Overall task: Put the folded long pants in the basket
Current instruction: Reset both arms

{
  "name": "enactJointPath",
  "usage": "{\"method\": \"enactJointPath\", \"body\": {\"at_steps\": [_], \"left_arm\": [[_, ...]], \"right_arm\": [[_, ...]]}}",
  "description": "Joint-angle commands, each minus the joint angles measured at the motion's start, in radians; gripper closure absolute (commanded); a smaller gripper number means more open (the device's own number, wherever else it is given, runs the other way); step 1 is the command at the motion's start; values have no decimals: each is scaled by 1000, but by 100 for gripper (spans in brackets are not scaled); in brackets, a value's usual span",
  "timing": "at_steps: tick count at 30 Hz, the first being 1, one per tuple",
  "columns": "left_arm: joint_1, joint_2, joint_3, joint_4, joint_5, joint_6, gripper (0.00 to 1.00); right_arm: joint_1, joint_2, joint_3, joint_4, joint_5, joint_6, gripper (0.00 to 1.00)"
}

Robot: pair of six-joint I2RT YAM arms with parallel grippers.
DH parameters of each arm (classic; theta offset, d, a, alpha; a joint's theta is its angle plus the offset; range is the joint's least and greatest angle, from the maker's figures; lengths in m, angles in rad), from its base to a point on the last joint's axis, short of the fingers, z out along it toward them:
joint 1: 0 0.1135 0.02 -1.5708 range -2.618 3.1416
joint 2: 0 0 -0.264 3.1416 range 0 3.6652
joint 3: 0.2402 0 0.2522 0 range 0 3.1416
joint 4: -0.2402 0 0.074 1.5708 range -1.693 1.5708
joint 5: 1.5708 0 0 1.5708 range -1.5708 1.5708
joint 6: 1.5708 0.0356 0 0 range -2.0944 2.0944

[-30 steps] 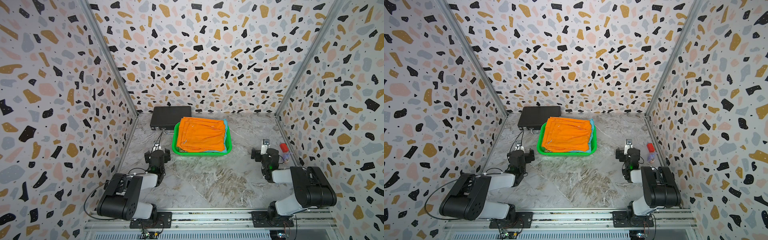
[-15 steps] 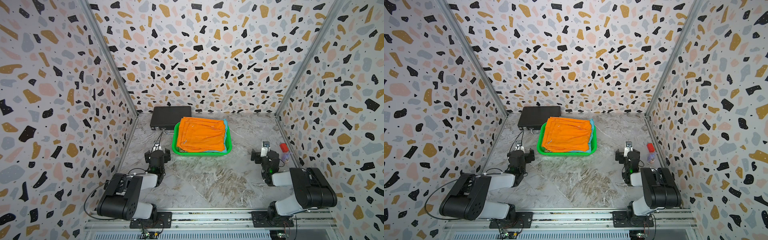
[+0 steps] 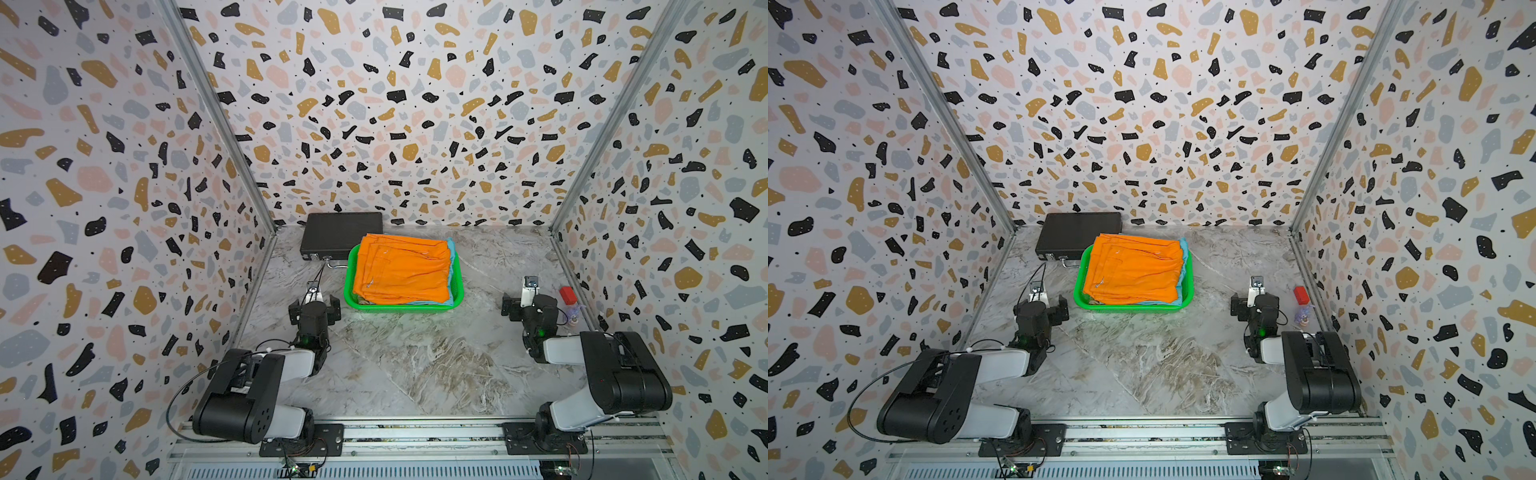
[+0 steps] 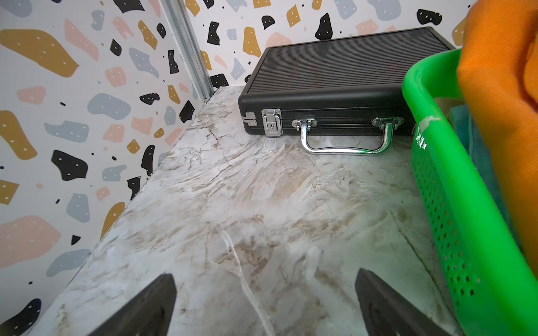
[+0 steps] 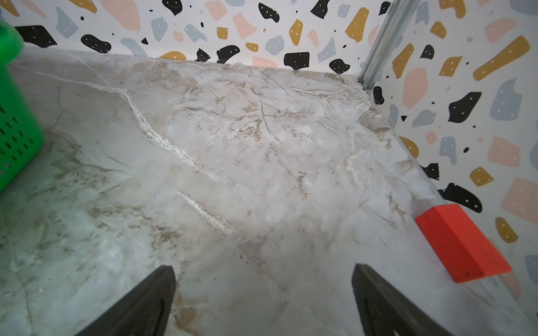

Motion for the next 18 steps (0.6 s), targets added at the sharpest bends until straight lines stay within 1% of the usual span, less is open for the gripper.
{"method": "enactJointPath", "body": {"at_steps": [1,18], "left_arm": [[-5,5,16,7,-9,9,0],[-5,6,18,7,-9,9,0]], "right_arm": [[2,-6,10,-22,-7,-10,0],[-2,-5,11,-26,-13,-7,0]]}}
